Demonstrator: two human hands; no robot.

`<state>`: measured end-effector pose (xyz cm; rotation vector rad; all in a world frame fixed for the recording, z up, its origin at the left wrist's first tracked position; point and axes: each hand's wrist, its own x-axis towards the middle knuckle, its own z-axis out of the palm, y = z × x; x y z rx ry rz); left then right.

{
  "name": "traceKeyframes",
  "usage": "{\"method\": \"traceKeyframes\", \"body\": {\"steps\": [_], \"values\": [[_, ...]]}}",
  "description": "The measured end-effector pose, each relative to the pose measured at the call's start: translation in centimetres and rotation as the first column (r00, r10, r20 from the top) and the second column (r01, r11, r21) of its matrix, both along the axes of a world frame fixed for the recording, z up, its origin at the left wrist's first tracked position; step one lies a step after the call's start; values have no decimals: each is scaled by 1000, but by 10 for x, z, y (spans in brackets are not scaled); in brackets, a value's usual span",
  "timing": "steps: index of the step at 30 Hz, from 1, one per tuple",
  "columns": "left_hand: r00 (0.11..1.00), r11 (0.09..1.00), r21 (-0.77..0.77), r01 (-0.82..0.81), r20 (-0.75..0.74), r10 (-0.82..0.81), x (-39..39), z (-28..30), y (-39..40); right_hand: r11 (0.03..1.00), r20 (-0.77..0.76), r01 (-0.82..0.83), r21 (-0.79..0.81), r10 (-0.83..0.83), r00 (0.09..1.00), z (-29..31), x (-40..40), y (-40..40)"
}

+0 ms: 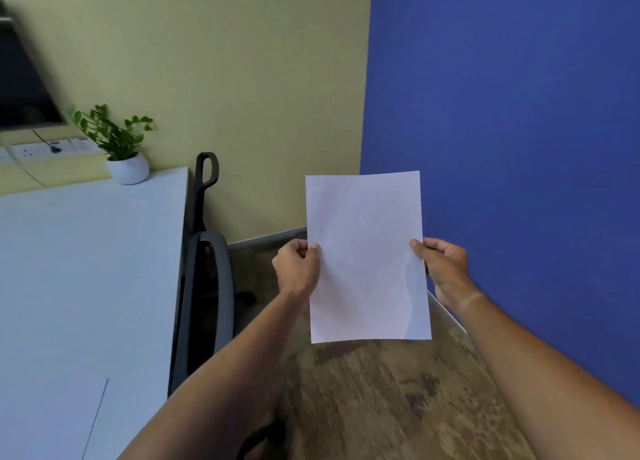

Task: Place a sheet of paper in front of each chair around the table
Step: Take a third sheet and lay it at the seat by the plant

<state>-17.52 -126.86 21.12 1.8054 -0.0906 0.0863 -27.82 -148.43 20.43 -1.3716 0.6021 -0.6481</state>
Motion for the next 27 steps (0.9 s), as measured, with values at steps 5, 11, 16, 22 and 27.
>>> {"method": "traceKeyframes", "body": {"steps": [5, 11, 16, 22, 27], "values": [[995, 995, -8, -99, 28, 99, 75, 1, -9, 993, 26, -122, -2, 122, 992, -4, 101, -22], [978, 978, 0, -207, 6, 207, 159, -1, -5, 969, 39, -245, 33, 244, 969, -8, 215, -33], [959, 959, -12, -283, -12, 283, 209, -1, 5, 936, 43, -345, 66, 343, 938, -5, 288, -28], [915, 914, -29, -404, -28, 403, 269, -3, 18, 872, 45, -484, 74, 481, 875, -5, 384, -22], [850, 850, -22, -527, -29, 526, 326, -9, 19, 796, 49, -600, 77, 598, 800, -10, 477, -14]]}}
